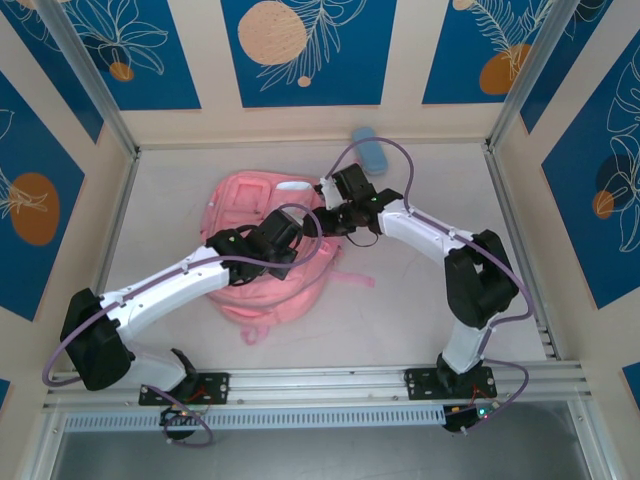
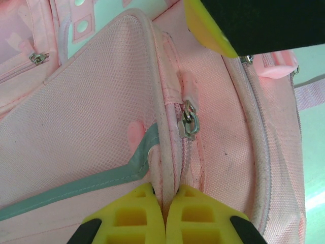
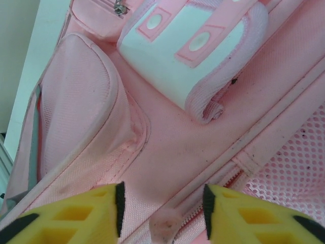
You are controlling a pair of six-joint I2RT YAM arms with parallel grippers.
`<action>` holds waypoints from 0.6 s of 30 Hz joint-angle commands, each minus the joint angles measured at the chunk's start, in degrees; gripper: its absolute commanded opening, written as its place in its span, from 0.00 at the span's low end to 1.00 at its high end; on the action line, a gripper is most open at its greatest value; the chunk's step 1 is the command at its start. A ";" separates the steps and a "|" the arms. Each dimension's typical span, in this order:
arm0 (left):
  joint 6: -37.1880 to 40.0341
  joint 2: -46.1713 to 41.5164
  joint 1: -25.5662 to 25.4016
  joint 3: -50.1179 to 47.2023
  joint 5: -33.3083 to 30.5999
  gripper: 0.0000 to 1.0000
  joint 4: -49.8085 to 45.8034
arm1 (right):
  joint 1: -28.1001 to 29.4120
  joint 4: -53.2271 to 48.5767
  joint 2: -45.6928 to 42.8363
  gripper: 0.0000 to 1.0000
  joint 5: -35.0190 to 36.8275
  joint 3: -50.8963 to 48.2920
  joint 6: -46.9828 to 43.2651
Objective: Pack the student bag
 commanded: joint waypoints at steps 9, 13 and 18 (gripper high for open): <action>-0.92 -1.62 0.98 0.65 0.13 0.00 3.13 | -0.25 -0.02 -4.95 0.03 -5.22 -3.60 1.01; -2.18 -0.75 1.20 1.40 0.19 0.00 3.07 | -0.19 3.16 -9.42 0.02 -9.96 -8.58 3.46; -3.69 0.87 1.29 2.70 1.12 0.00 3.38 | 0.43 9.54 -14.48 0.00 -13.62 -15.38 7.31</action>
